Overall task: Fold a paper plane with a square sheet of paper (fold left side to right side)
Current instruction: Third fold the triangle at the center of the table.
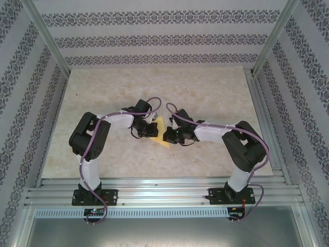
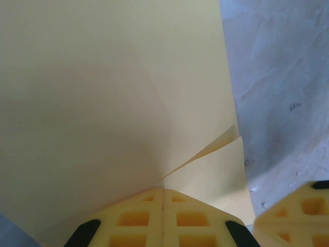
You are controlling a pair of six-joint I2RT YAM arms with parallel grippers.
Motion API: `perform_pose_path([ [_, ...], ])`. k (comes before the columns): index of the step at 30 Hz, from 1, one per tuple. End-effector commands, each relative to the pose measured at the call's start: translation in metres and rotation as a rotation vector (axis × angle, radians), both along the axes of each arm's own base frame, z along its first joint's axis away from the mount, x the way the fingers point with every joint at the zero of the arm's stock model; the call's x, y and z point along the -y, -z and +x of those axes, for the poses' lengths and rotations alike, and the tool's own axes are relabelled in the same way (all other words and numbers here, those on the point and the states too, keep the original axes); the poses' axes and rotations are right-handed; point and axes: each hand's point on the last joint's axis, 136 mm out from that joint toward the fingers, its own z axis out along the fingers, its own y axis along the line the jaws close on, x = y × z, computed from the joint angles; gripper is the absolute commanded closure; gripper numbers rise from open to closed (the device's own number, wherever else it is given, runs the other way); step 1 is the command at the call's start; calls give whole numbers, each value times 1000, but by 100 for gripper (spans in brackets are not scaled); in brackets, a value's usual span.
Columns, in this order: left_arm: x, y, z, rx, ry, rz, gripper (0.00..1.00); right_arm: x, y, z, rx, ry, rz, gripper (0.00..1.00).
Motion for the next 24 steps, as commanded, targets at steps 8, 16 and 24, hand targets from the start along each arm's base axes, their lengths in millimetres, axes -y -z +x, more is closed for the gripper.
perform_pose_path([
  [8,-8,-31,9,48,-33,-9,84,12,40,-11,-63,5,-71,96],
  [16,-40,-96,24,136,-141,-92,48,18,45,-18,-69,-11,-100,96],
  [24,-44,-53,14,15,-193,-75,48,14,43,-17,-63,-21,-97,96],
])
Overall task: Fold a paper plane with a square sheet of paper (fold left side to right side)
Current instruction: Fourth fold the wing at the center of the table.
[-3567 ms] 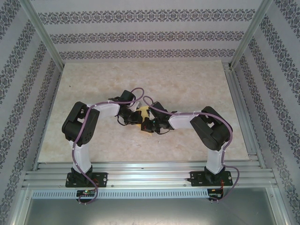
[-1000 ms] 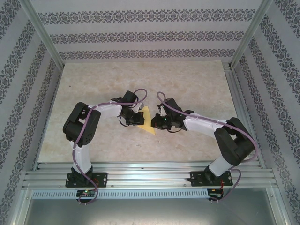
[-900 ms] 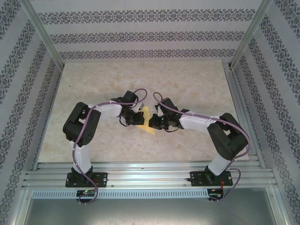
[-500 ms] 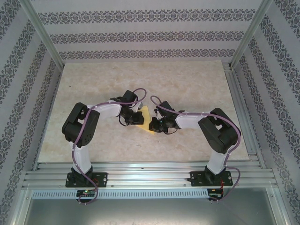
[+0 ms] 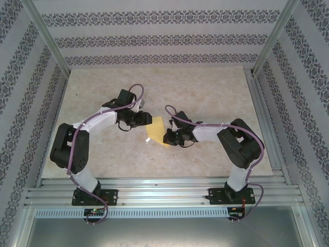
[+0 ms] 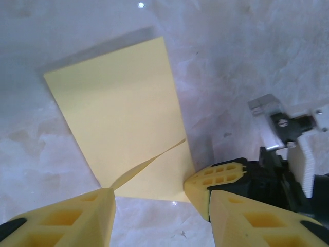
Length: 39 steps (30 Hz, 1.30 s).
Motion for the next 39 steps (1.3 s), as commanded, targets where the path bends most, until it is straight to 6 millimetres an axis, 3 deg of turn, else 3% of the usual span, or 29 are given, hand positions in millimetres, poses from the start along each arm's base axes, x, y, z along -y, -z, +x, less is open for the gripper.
perform_pose_path([
  [1,1,28,-10,-100,-29,-9,47,14,25,-14,-41,-15,-87,96],
  [6,5,44,-17,-154,-44,-44,48,14,25,-14,-43,-16,-90,96],
  [11,6,48,-25,-170,-47,-68,68,15,27,-15,-43,-16,-92,96],
  [14,6,52,-27,-182,-50,-65,75,14,27,-15,-43,-18,-91,96],
  [24,7,60,-26,-198,-42,-49,77,14,28,-15,-44,-16,-90,96],
  [32,6,66,-28,-206,-42,-26,72,15,29,-16,-48,-16,-90,96],
  [39,10,68,-26,-207,-35,-30,80,14,29,-17,-49,-18,-89,96],
])
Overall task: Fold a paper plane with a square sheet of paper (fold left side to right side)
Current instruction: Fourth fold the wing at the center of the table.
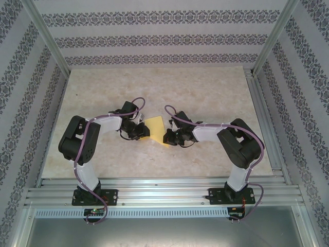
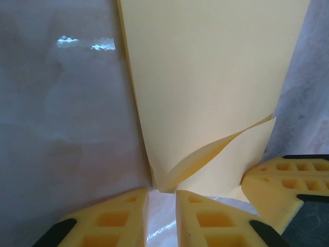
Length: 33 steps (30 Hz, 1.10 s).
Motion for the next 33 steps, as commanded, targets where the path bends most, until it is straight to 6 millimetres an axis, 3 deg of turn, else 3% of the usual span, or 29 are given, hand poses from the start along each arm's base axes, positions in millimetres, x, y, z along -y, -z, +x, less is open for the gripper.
perform_pose_path([
  [1,9,-2,7,26,18,-14,81,14,30,-16,-57,-6,-88,96],
  [7,10,-6,8,34,20,-13,86,15,31,-18,-62,-7,-90,95],
  [18,5,-20,10,67,24,21,81,14,32,-17,-64,-8,-87,95],
  [29,7,-11,14,54,15,15,81,14,31,-18,-64,-9,-85,95],
  [33,9,-13,17,61,5,4,88,14,32,-19,-67,-11,-88,95],
])
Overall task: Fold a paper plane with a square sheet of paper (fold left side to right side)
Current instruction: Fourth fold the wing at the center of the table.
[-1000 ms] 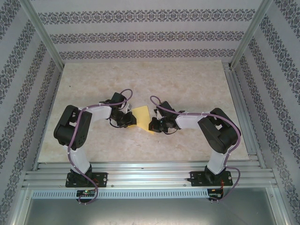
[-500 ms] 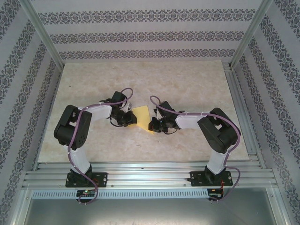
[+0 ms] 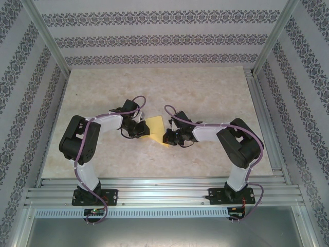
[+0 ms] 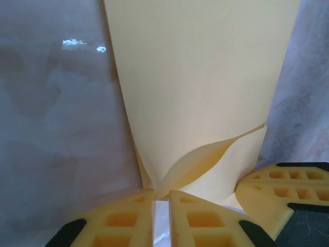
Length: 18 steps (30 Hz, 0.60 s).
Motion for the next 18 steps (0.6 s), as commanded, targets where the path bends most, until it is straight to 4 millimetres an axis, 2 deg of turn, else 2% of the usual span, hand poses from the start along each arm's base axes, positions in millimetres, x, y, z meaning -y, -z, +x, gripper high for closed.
perform_pose_path([
  [1,8,-8,9,43,9,-19,88,16,32,-19,-68,-8,-96,95],
  [6,9,-9,12,47,-2,-25,96,13,30,-19,-62,-17,-88,95],
  [9,8,-13,11,50,-11,-25,100,11,20,-13,-14,-25,-70,94],
  [13,4,-18,9,54,-33,-11,100,11,-13,-2,109,-50,-52,87],
  [18,1,-31,8,44,-111,-25,100,24,-68,8,362,-94,-124,76],
])
